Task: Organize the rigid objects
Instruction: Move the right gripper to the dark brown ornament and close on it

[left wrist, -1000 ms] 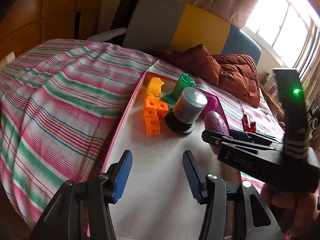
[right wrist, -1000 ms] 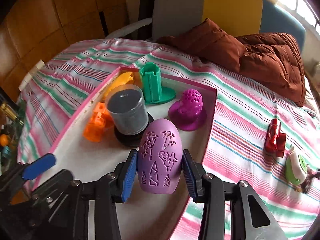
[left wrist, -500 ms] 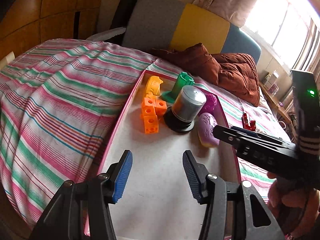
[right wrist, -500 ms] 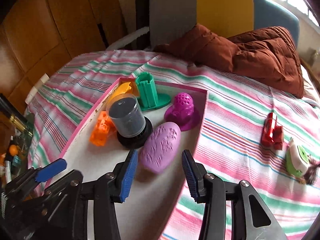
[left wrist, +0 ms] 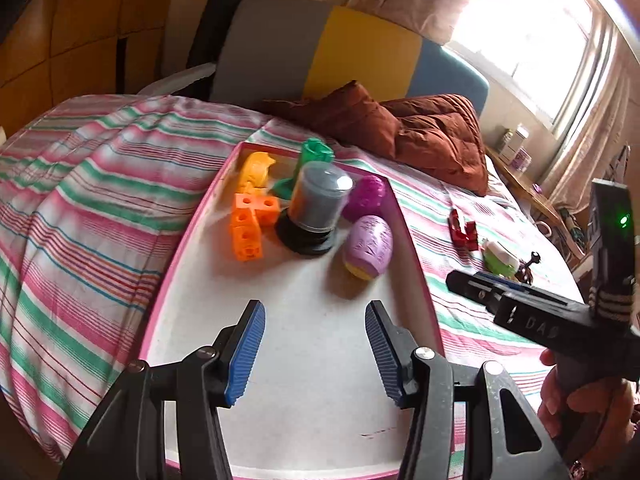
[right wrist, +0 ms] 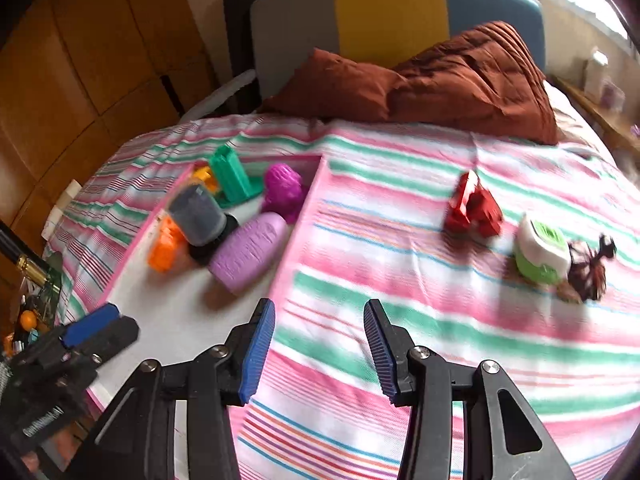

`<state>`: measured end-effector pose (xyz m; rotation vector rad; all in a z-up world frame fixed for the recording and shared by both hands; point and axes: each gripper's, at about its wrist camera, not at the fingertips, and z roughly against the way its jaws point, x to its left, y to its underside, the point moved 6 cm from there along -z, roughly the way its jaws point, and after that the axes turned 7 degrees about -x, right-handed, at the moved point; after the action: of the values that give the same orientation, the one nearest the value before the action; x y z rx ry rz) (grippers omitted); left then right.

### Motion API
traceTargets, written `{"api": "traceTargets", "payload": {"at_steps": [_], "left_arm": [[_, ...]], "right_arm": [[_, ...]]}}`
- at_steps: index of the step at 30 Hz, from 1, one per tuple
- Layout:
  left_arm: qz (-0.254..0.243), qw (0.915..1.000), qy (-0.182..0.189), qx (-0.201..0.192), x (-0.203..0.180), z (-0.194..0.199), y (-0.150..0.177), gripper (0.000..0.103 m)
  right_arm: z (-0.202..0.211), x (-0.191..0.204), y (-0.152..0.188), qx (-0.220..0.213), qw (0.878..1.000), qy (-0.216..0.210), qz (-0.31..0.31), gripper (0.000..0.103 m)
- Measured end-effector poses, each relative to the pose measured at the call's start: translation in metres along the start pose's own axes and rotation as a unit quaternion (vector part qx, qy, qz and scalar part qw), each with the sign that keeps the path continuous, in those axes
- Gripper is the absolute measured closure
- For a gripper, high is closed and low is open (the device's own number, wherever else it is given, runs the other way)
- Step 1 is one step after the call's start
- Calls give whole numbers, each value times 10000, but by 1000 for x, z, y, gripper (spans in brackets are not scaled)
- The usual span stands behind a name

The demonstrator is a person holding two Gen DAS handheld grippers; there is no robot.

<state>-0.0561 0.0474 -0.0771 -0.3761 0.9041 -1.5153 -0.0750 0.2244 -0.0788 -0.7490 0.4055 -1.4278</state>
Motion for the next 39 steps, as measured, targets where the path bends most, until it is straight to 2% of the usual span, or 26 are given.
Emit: {"api": "traceTargets", "payload": {"at_steps": [9, 16, 20, 25, 29, 36, 39], "left_arm": [[-342, 9988, 336, -19, -27, 5, 5, 50], [-529, 9975, 471, 80, -48, 6, 13, 50], [-628, 9964, 557, 96, -63, 8, 16, 50], [-797, 9948, 609, 168, -77, 8, 22, 50], [-896, 9938, 612, 219, -86, 8, 27, 50], [-1025, 9924, 633, 259, -97, 12, 29, 50], [-1038, 9922, 630, 284, -100, 11, 29, 50]], "right_arm": [[14, -45, 32, 44, 9994, 285, -178, 56], [39, -115, 47, -220, 9933, 941, -636, 56], [54, -161, 39, -598, 9833, 1465, -897, 56], [61, -199, 20, -995, 9740, 1730, -1072, 56], [56, -213, -1, -1199, 9709, 1814, -1000, 56], [36, -220, -26, -1256, 9702, 1880, -868, 57], [28, -226, -28, -1262, 9709, 1793, -961, 75]]}}
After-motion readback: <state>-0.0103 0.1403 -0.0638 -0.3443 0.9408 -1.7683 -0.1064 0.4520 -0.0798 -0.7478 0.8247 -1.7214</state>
